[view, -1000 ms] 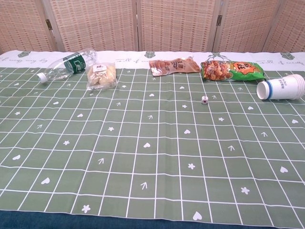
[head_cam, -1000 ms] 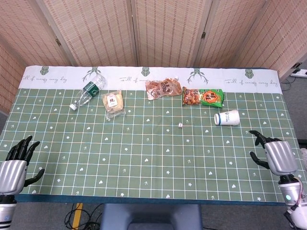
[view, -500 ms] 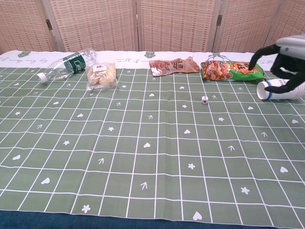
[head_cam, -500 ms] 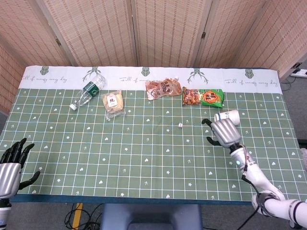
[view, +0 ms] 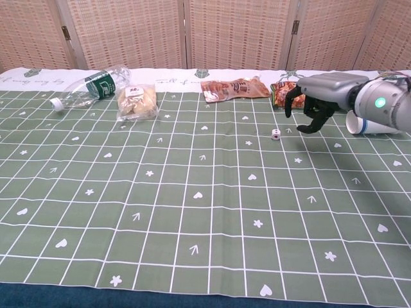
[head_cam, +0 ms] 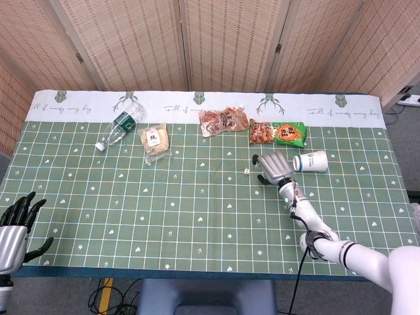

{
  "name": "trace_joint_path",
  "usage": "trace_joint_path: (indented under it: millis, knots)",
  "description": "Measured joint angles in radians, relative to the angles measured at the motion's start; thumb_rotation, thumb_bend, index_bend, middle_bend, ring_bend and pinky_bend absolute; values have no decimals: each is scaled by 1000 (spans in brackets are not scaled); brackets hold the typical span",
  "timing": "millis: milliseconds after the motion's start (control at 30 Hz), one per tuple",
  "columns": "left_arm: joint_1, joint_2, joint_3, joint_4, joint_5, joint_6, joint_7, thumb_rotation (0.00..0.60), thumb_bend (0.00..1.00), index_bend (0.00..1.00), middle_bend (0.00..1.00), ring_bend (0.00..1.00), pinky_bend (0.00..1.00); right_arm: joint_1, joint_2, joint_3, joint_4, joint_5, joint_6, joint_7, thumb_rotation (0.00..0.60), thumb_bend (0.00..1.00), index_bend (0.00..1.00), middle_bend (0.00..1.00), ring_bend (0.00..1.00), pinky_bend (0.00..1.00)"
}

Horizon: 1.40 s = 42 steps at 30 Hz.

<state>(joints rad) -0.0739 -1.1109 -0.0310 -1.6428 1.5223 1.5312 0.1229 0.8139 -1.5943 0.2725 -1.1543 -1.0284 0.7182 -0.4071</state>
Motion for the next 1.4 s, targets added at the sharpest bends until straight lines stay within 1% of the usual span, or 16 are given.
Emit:
trace_joint_path:
  millis: [167, 267, 533, 833, 933, 1033, 1133, 1200, 1233, 1267, 1300, 1333, 1400]
  knots:
    - [7, 1, 1, 9, -5, 4, -10, 600, 255, 148, 37, 8, 155, 55, -68, -5, 81, 55, -32, -39, 600, 263, 426, 914, 1000, 971]
    - [10, 2, 1, 14, -7, 6, -16, 600, 255, 148, 37, 9, 155, 76, -96, -7, 114, 77, -39, -47, 600, 261, 453, 916, 1000, 973]
    - [15, 4, -2, 26, -13, 9, -30, 600, 255, 148, 37, 9, 155, 103, -137, -15, 182, 99, -50, -42, 600, 262, 496, 917, 1000, 975]
    - [19, -2, -4, 42, -19, 8, -43, 600, 255, 148, 37, 8, 155, 120, -171, -20, 234, 89, -41, -9, 600, 342, 583, 925, 1000, 983]
    - [19, -4, -5, 45, -20, 7, -45, 600, 255, 148, 37, 8, 155, 122, -172, -21, 232, 76, -36, 4, 600, 354, 608, 926, 1000, 983]
    - [20, -5, -5, 48, -21, 5, -47, 600, 255, 148, 37, 9, 155, 117, -162, -24, 204, 50, -17, 22, 600, 355, 615, 926, 1000, 983]
    - [20, -6, -5, 51, -22, 5, -51, 600, 255, 148, 37, 8, 155, 101, -137, -22, 146, 10, 27, 60, 600, 373, 616, 921, 1000, 990]
    - [21, -6, -5, 53, -22, 6, -56, 600, 255, 148, 37, 8, 155, 82, -120, -19, 107, -34, 83, 114, 600, 386, 608, 920, 1000, 1000]
    - [22, -6, -6, 56, -22, 8, -59, 600, 255, 148, 37, 9, 155, 72, -113, -19, 93, -56, 110, 145, 600, 387, 579, 919, 1000, 1000]
    - [23, -6, -6, 57, -21, 9, -61, 600, 255, 148, 37, 9, 155, 58, -105, -19, 77, -89, 150, 193, 600, 388, 515, 918, 1000, 1000]
    - [25, -6, -6, 59, -21, 11, -62, 600, 255, 148, 37, 9, 155, 46, -98, -19, 66, -116, 180, 233, 600, 388, 388, 916, 1000, 1000]
    - [26, -7, -6, 60, -21, 13, -65, 600, 255, 148, 37, 9, 155, 34, -90, -21, 55, -144, 210, 275, 600, 388, 304, 915, 1000, 1000]
    - [26, -8, -5, 61, -19, 13, -67, 600, 255, 148, 37, 9, 155, 2, -66, -30, 29, -215, 281, 372, 600, 388, 75, 913, 1000, 1000]
